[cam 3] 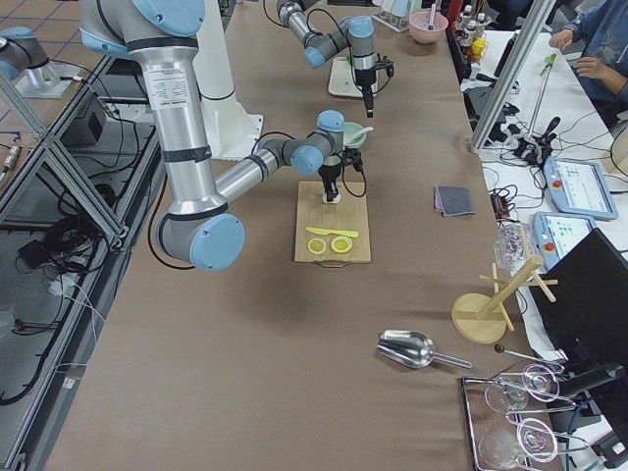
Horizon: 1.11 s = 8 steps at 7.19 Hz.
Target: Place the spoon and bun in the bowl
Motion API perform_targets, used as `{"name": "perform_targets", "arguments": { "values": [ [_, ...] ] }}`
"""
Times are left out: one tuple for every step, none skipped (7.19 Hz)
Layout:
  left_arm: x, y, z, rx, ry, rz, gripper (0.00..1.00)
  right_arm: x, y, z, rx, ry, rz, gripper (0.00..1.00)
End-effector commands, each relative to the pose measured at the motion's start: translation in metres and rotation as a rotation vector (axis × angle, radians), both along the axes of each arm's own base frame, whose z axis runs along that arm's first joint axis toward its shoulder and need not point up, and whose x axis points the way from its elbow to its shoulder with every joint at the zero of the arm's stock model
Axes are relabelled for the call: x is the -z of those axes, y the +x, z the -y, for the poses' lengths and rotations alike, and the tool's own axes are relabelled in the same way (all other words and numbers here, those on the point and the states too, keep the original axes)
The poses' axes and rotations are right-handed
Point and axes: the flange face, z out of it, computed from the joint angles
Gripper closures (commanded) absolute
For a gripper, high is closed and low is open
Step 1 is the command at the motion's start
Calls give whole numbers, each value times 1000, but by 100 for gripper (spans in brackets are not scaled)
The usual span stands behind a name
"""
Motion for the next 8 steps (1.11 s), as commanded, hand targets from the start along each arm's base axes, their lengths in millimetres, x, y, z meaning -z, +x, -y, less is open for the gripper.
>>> {"name": "perform_targets", "arguments": {
  "values": [
    [-57,-124,8,-81,88,-21,1,58,0,12,-29,44,78,100],
    [-101,-187,11,-127,135,-1,1,106,-16,15,-104,-4,152,100],
    [-149,-225,2,-143,130,31,1,161,-44,9,-149,-40,228,100],
    [-194,-254,-2,-174,170,86,1,200,-83,-4,-197,-49,262,100],
    [-217,-274,-1,-174,175,114,1,234,-125,-10,-262,-57,277,100],
    [-220,-273,-2,-174,168,117,1,239,-153,-4,-282,-63,254,100],
    [-219,-273,-2,-174,169,117,1,236,-172,-5,-296,-59,231,100],
    [-221,-267,0,-178,164,119,1,235,-177,-12,-305,-68,231,22]
  ]
}}
